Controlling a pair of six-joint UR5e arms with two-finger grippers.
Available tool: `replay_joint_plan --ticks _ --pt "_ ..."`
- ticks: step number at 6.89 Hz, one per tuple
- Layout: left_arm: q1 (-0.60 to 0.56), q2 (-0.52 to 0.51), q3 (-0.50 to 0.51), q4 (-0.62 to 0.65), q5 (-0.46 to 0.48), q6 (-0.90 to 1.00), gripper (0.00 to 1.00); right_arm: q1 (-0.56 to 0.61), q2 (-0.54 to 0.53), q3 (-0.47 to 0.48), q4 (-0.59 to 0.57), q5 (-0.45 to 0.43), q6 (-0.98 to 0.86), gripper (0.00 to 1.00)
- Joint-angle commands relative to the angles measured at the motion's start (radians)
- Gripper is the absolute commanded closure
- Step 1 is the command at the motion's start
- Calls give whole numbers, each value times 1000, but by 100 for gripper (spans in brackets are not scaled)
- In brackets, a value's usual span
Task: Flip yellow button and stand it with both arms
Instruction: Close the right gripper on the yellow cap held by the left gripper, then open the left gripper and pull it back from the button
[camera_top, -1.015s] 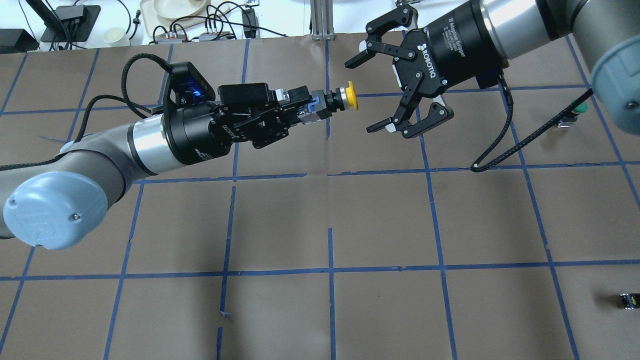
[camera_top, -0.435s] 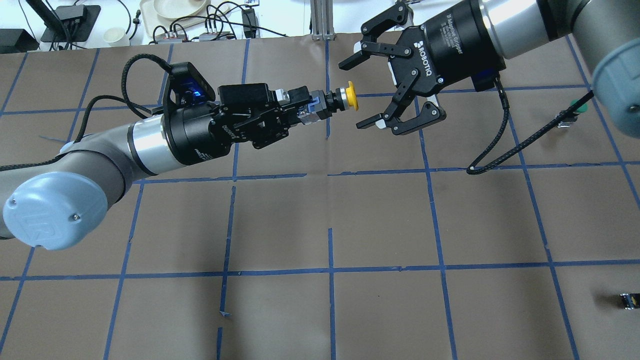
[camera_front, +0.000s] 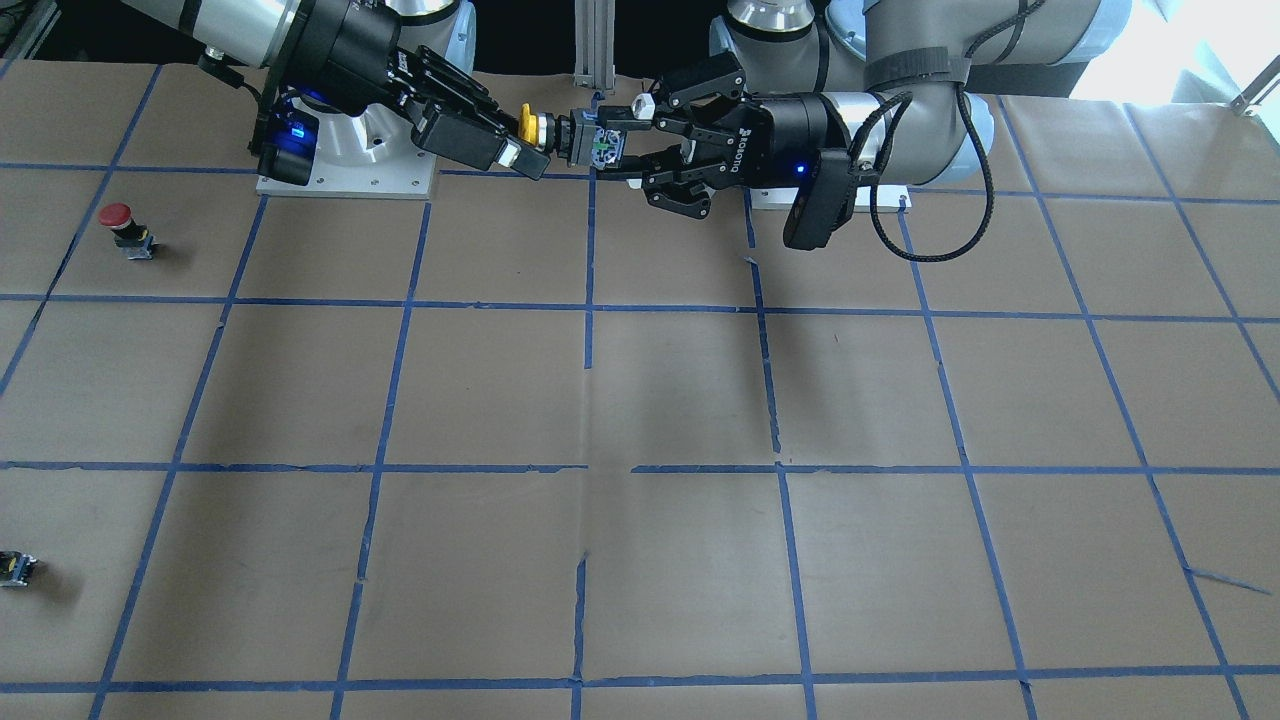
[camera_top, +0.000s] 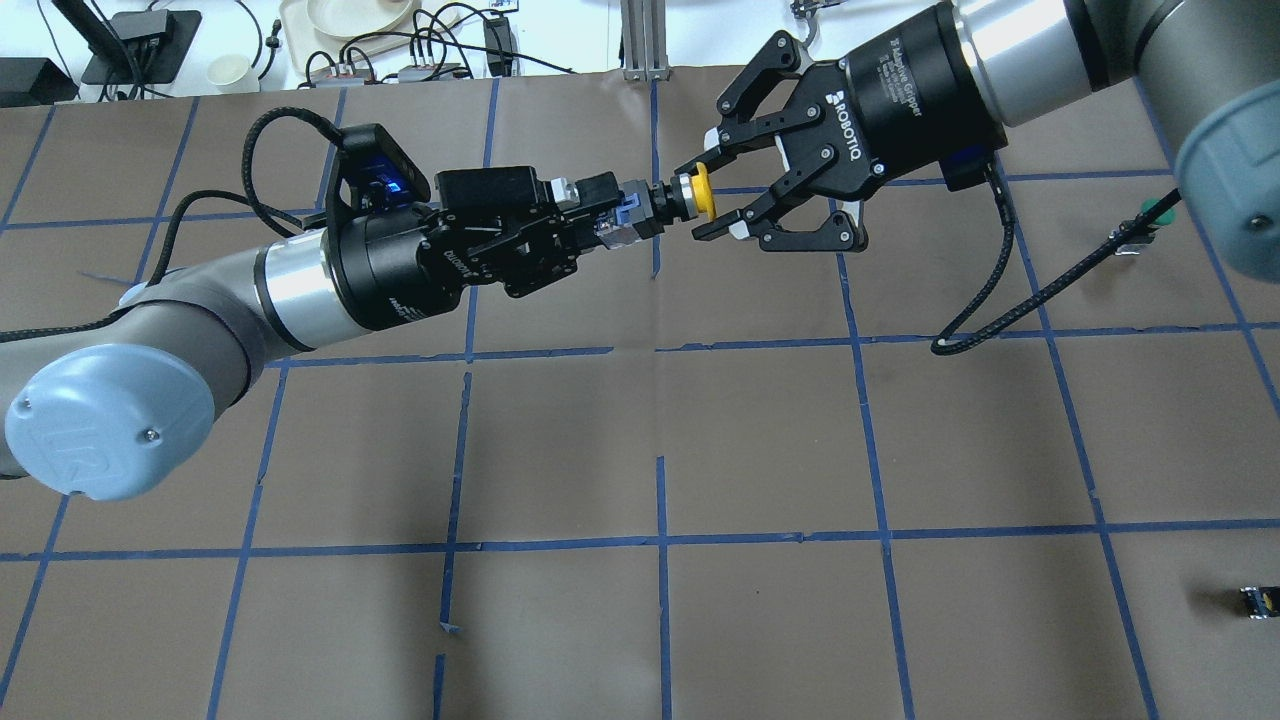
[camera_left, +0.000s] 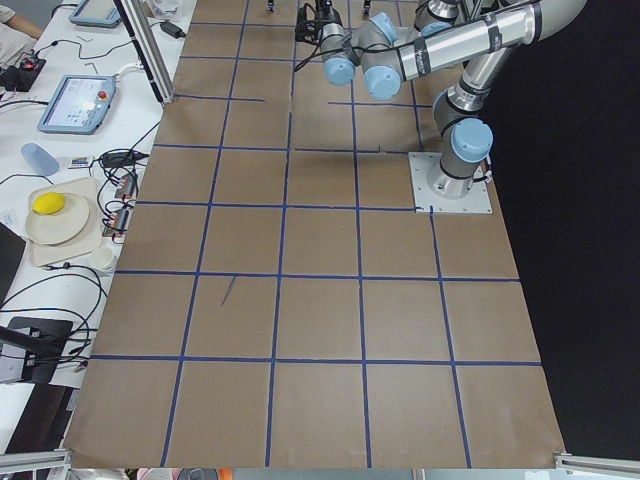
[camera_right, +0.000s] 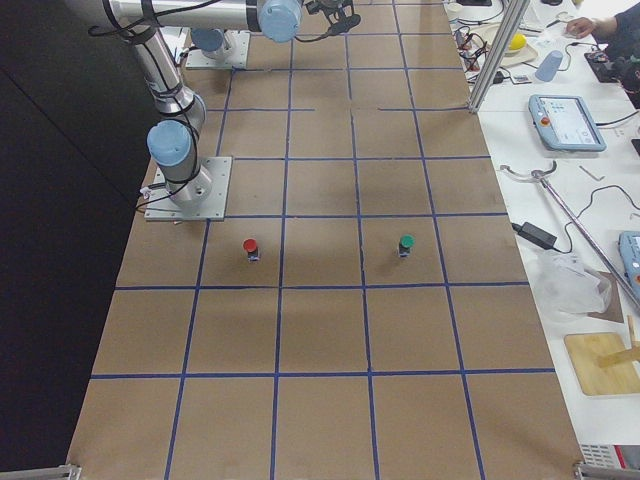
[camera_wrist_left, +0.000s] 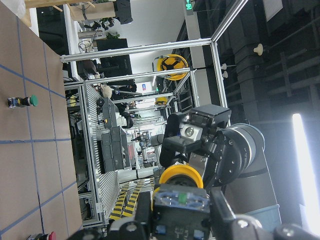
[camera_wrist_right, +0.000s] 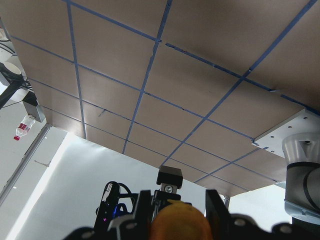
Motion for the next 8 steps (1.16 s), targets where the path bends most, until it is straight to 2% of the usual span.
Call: replay_joint_plan --ticks 1,3,4,5,6,8 --pt "0 2 -1 2 1 0 93 0 1 2 -2 0 1 88" --pt "0 4 -1 5 1 2 93 0 1 2 -3 0 1 90" --pt "0 -1 -1 3 5 2 85 0 1 1 -3 0 1 91" --pt "0 -6 1 6 8 2 24 0 3 1 -3 0 1 91" --pt "-2 -4 1 2 9 0 0 -1 3 1 -5 0 1 91" --pt "-2 -4 1 5 17 2 0 -2 3 -1 -5 0 1 92"
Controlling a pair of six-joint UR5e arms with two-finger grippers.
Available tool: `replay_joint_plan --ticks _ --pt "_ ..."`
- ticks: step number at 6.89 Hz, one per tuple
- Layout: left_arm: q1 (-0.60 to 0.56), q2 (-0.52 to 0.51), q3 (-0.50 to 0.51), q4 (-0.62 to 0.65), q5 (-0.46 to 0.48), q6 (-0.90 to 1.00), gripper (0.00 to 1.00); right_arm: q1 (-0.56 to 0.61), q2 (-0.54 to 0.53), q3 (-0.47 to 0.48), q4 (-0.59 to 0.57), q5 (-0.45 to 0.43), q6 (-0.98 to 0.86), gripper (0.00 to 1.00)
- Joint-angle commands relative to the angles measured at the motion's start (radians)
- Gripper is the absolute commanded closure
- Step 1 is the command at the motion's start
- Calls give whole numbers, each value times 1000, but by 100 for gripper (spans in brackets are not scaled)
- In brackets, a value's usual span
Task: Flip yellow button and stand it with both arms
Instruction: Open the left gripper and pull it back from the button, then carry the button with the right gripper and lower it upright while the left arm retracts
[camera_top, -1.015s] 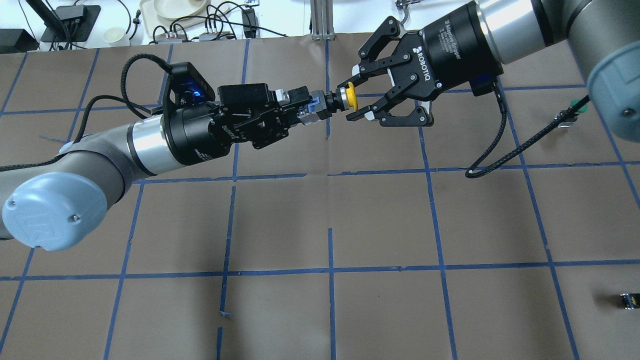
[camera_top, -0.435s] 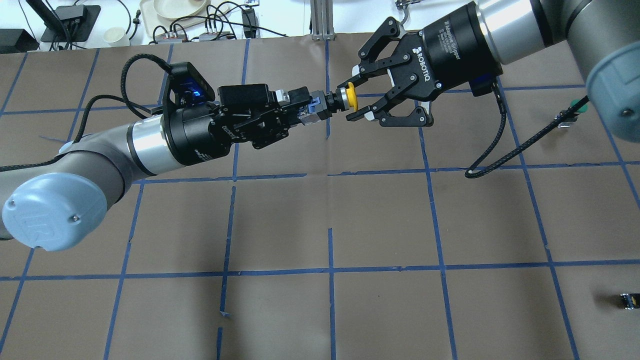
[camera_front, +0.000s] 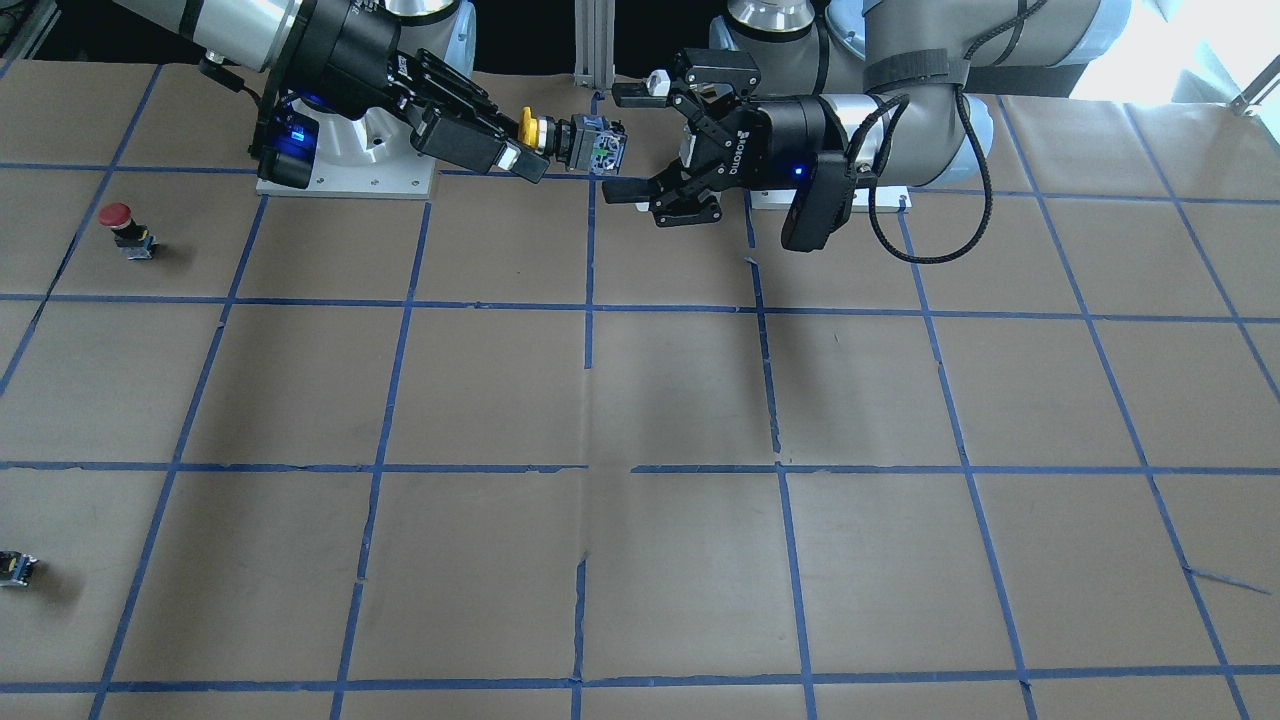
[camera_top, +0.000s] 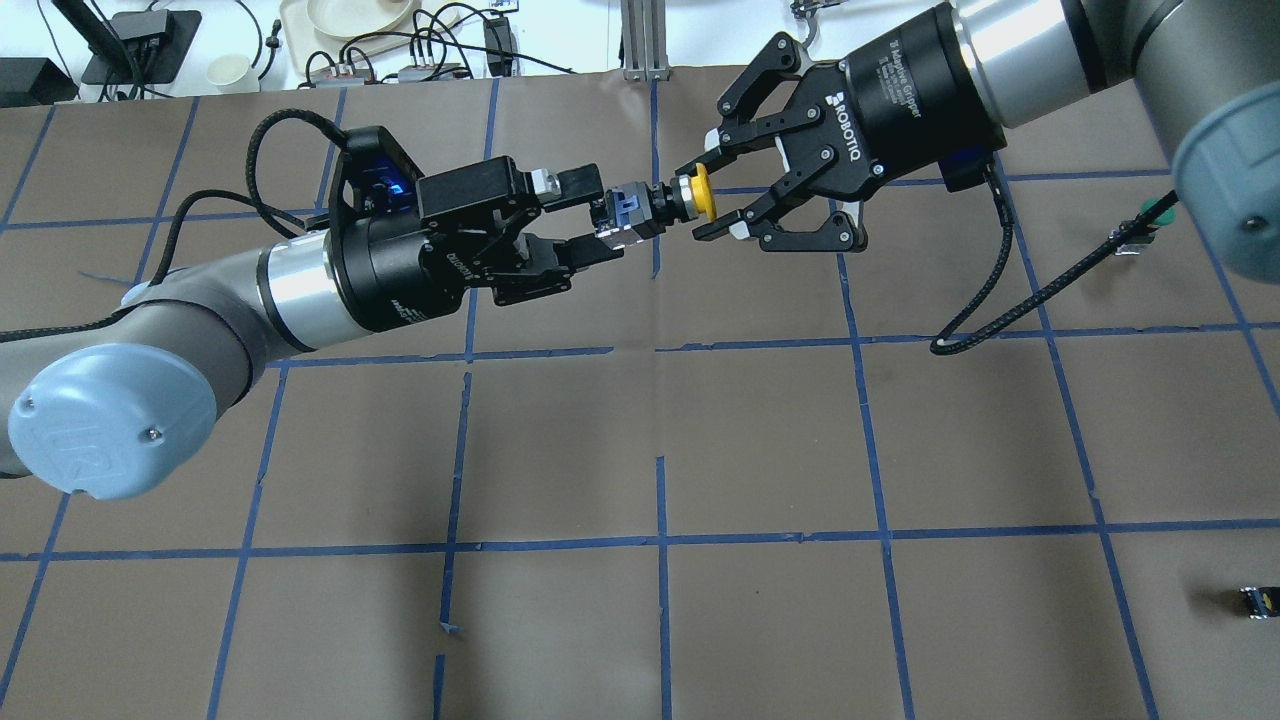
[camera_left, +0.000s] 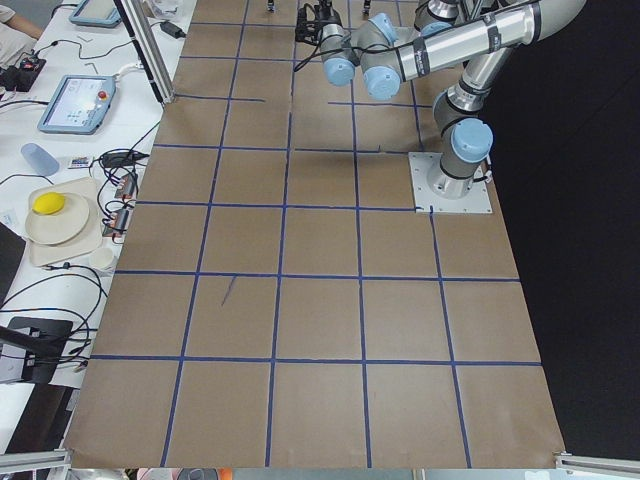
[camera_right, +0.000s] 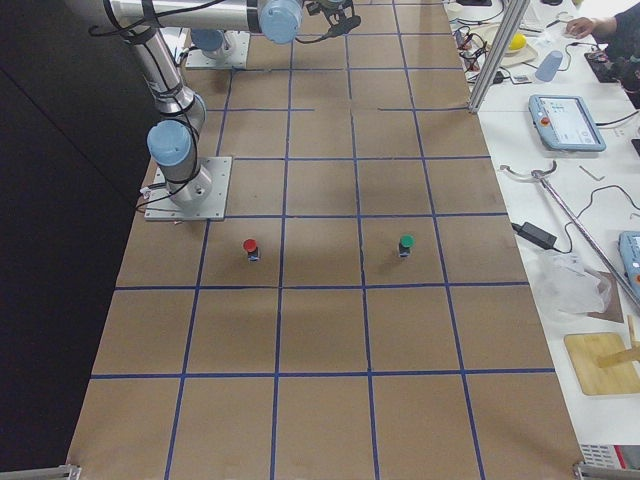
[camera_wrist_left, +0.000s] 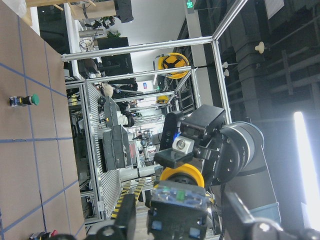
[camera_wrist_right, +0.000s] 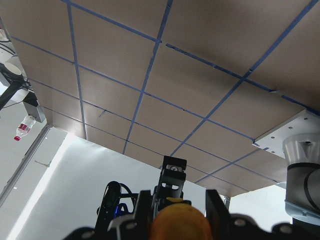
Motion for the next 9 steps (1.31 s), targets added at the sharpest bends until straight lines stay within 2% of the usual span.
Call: replay_joint_plan --ticks 1,4,5,6,7,8,9 --pt "3 5 9 -1 35 3 0 -18 10 -7 -5 -12 -3 92" --pt "47 10 52 45 335 -129 0 -161 5 -6 7 -199 -159 93" --pt "61 23 70 52 469 -142 0 -161 5 -6 8 -327 -252 93" --pt "85 27 90 92 654 -145 0 -172 11 13 14 -482 -399 93" --pt "92 11 118 126 811 -146 0 -205 7 60 14 -621 -572 93" --pt "92 4 129 137 904 -184 0 -245 7 110 8 -741 -776 95" --pt "90 2 127 233 1042 -289 0 -278 -16 146 -46 -821 -884 95"
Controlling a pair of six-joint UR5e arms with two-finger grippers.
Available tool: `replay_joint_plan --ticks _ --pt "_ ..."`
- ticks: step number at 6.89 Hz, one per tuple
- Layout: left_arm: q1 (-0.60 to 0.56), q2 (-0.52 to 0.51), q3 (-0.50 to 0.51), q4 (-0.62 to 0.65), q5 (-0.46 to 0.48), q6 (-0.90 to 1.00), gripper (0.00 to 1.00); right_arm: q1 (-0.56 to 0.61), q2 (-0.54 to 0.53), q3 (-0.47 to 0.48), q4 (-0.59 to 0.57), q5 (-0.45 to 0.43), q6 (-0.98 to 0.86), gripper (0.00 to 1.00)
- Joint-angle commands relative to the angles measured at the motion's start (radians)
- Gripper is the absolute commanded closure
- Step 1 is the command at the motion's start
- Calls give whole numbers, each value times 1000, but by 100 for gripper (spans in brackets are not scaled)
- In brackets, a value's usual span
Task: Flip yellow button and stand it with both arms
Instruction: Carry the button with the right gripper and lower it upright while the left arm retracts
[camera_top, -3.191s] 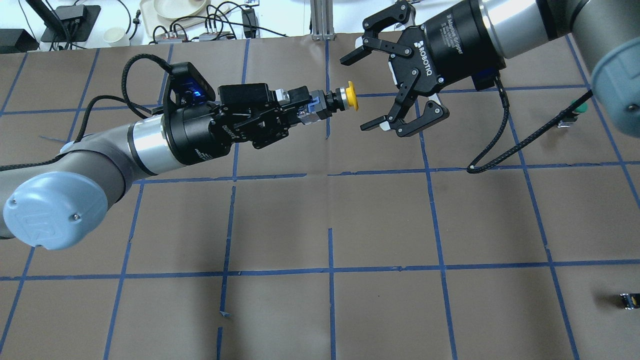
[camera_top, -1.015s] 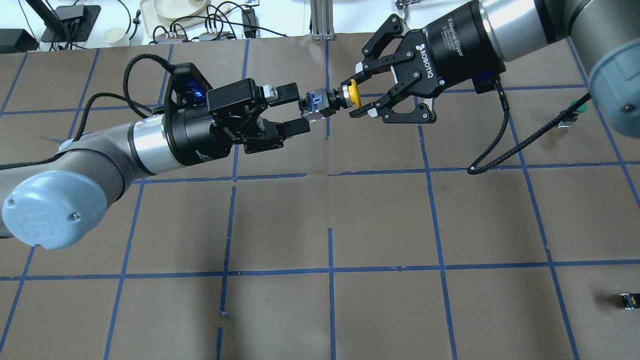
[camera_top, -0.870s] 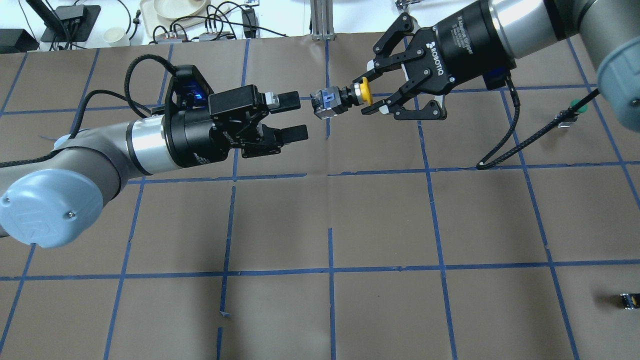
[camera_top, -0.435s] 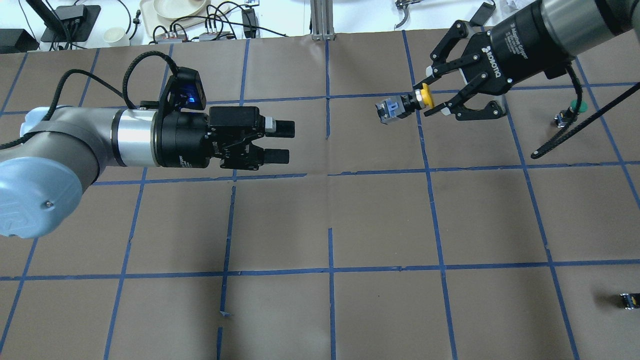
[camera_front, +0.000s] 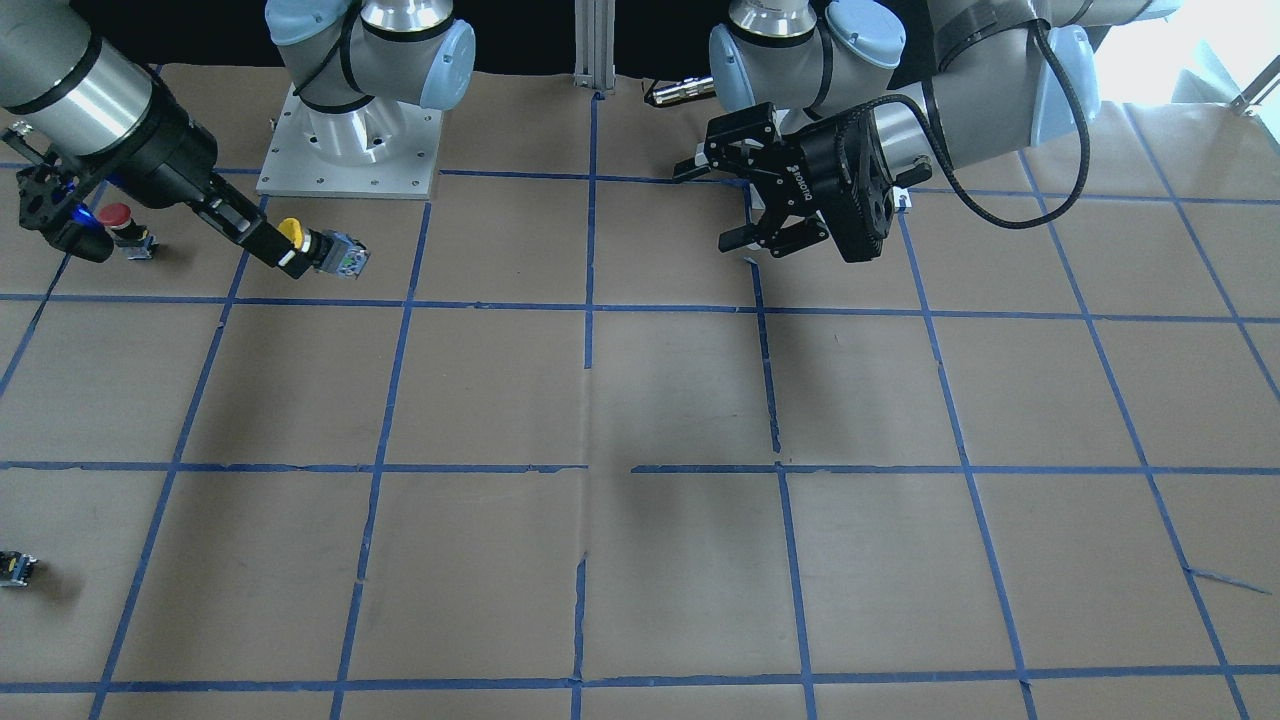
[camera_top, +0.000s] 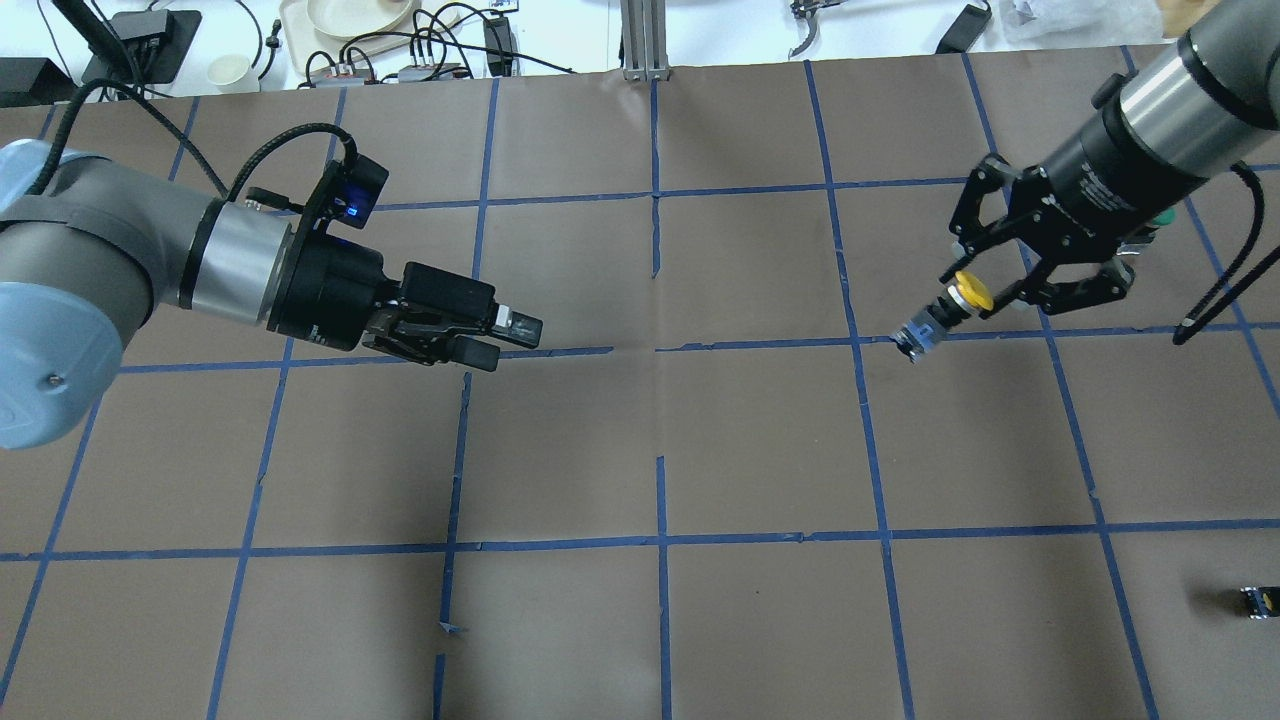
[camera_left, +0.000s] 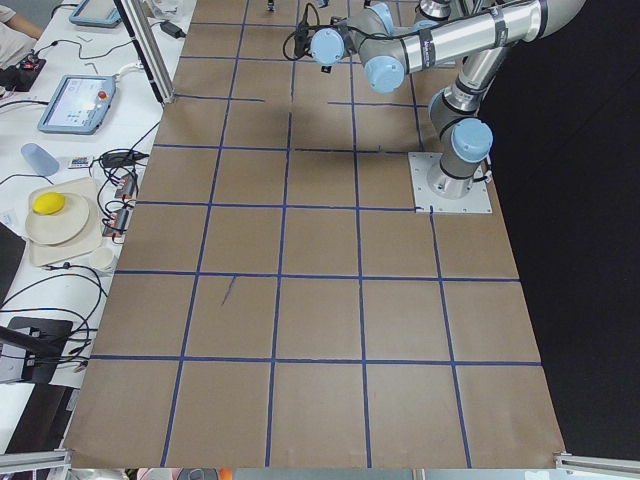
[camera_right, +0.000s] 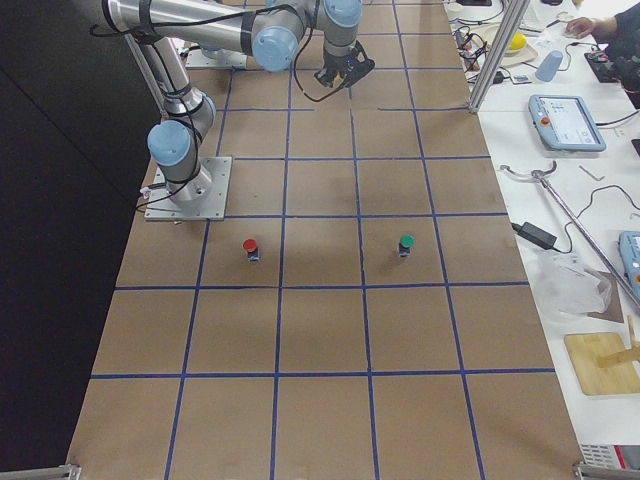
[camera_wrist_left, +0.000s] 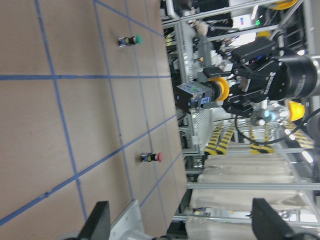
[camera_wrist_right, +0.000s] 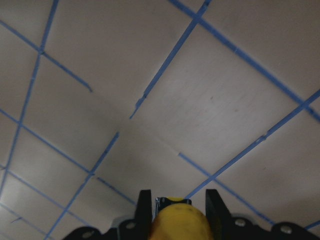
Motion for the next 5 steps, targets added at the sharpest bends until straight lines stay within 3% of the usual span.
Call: replay_joint_plan --ticks 1,2,3,5 --pt "-13 -2 8 180 248 -228 0 -63 -28 73 -92 -164 -331 95" --pt "-16 -3 43 206 261 -317 0 -83 -39 96 -135 -205 -454 95" --pt "-18 -9 93 213 386 -417 0 -99 -39 122 -203 -209 -572 95" --pt "-68 -11 168 220 676 -442 0 -203 -57 163 -255 -207 -837 95"
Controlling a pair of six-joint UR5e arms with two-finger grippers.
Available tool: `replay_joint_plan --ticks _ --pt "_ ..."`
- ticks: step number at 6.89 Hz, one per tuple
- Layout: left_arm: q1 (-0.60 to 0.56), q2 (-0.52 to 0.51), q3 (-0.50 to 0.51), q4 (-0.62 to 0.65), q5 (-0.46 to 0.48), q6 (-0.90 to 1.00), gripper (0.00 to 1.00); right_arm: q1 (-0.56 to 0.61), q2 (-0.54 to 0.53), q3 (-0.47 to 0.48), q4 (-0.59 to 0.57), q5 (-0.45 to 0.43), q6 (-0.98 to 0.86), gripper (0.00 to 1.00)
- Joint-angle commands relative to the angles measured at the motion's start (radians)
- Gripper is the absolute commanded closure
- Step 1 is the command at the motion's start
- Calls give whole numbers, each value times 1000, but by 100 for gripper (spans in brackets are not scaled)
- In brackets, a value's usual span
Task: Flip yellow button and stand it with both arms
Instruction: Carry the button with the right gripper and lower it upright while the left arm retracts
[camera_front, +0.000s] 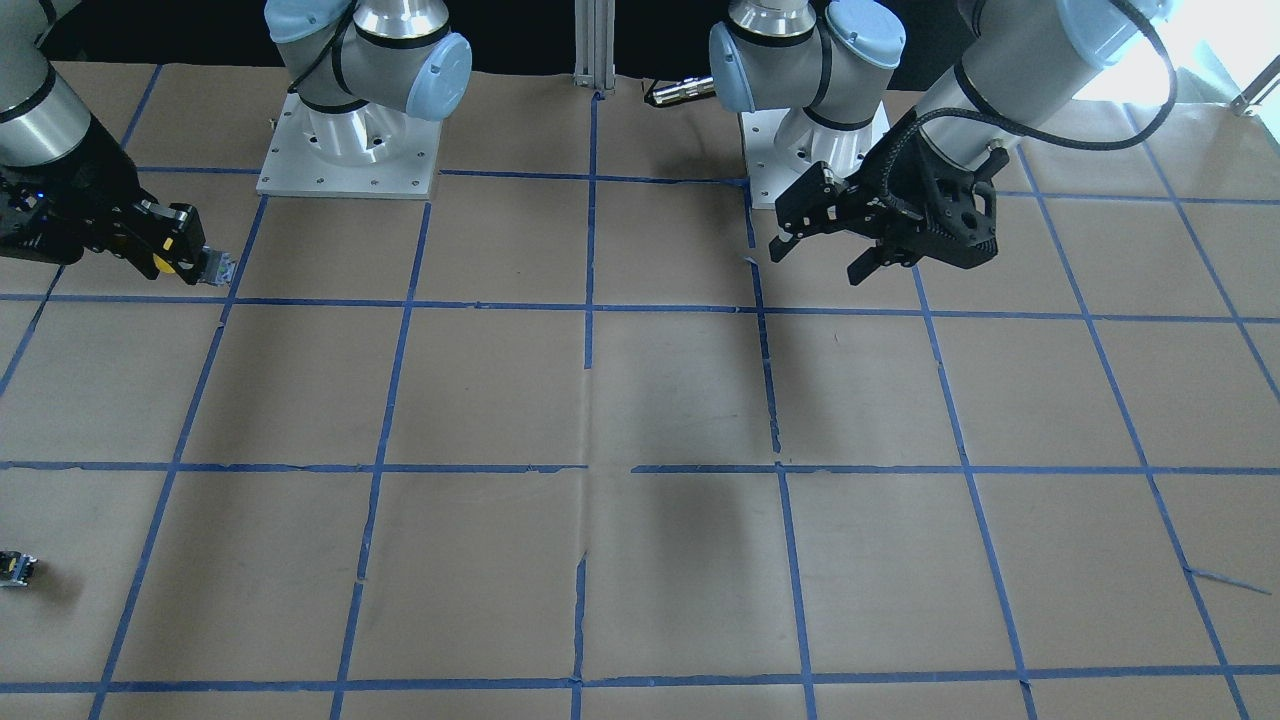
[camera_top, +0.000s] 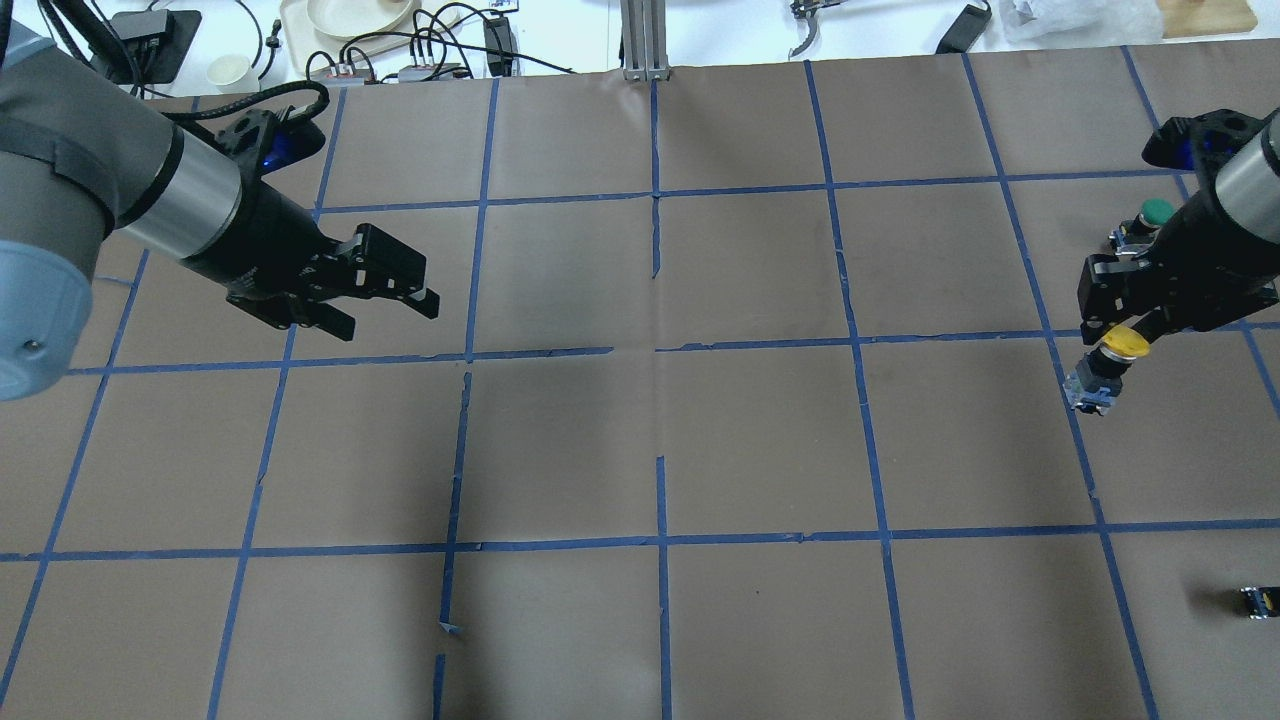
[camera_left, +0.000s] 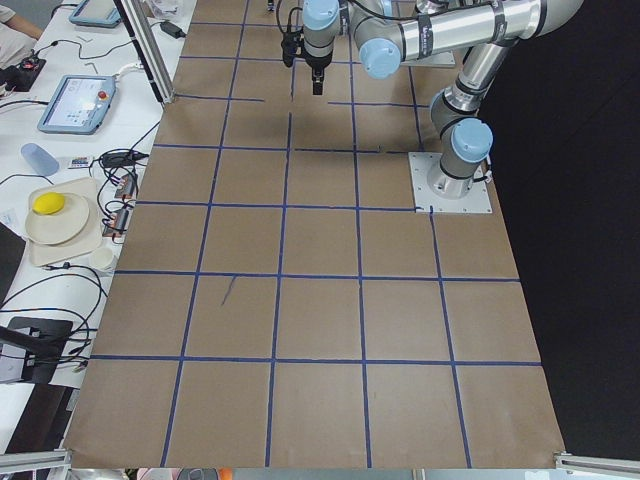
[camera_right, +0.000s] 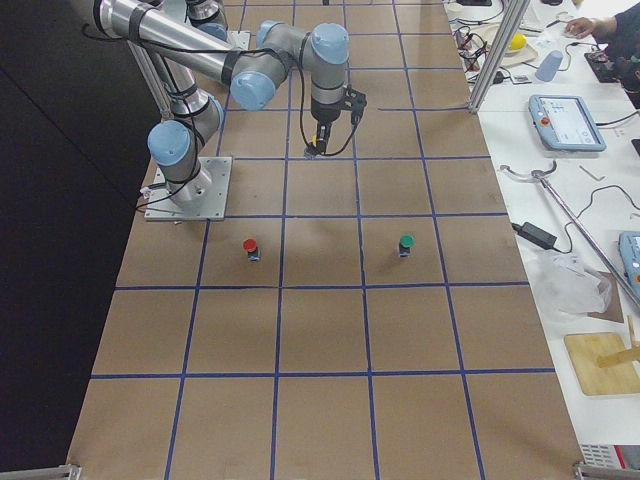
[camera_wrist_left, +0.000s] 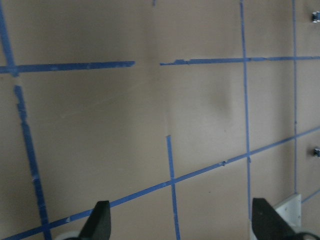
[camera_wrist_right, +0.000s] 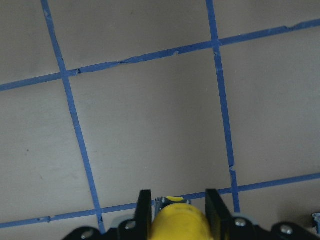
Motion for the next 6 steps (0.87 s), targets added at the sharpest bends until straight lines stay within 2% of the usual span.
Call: replay_joint_plan --ticks 1,2,3,4,6 --pt "-92 -2 59 4 264 -24 0 -119 -15 31 -32 14 -273 95" --pt "-154 -6 64 11 363 -26 0 -180 -15 65 -85 19 -433 95" --pt "-174 -41 96 38 405 -53 0 -240 -15 115 -161 40 -603 95" --pt "-180 -99 187 17 399 -91 0 -300 -15 169 -220 109 -749 94" --pt "-190 -178 318 -90 396 -95 0 -337 -9 194 -276 204 -988 94"
